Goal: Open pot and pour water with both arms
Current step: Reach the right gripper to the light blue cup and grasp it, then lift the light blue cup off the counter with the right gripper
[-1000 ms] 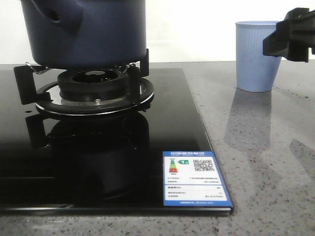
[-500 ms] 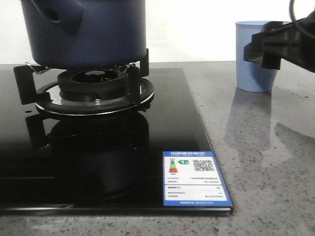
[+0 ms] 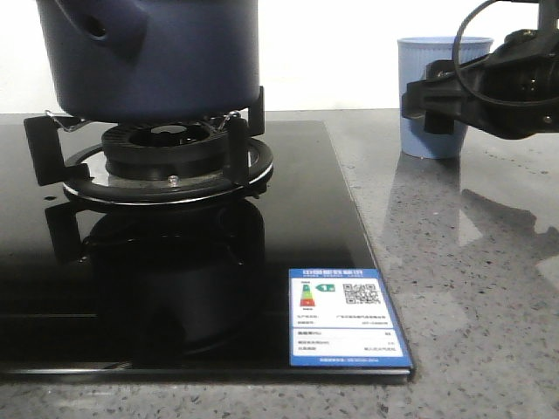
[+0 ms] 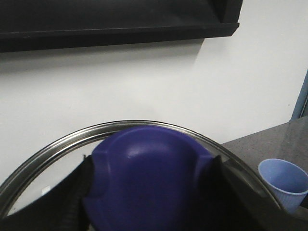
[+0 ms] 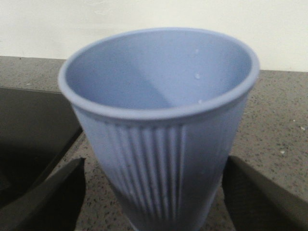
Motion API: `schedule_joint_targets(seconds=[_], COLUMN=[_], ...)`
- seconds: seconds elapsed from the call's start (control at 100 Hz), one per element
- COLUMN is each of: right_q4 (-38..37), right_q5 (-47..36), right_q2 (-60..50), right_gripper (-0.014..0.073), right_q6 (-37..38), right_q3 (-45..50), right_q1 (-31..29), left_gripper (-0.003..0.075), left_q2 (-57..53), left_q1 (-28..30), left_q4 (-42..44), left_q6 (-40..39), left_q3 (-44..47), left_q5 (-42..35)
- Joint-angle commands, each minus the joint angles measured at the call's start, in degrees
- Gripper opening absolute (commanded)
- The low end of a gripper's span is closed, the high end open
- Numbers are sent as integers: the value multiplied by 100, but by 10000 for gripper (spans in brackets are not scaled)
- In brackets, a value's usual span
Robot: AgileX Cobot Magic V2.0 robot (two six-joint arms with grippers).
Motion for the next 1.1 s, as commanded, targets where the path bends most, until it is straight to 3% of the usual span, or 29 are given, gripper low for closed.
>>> schedule_joint_targets(seconds=[0.0, 0.21, 0.53, 0.76, 1.09], right_q4=[-153, -360, -360, -579, -477], right_q5=[-546, -1034, -1088, -1112, -1477], right_q2=[-118, -40, 42, 325, 505], right_gripper=[512, 511, 512, 624, 626], right_q6=[5, 5, 5, 5, -5], right_q3=[-244, -292, -292, -292, -292], right_q1=[-6, -6, -6, -6, -6], left_gripper=[317, 317, 317, 317, 317], left_q2=[-162, -162, -162, -162, -162], left_q1=[14, 14, 14, 14, 14], left_q4=[-149, -149, -149, -149, -149], left_q6=[-44, -44, -44, -44, -44], left_q3=[-251, -251, -251, -251, -251], left_q5=[-428, -428, -428, -428, -449])
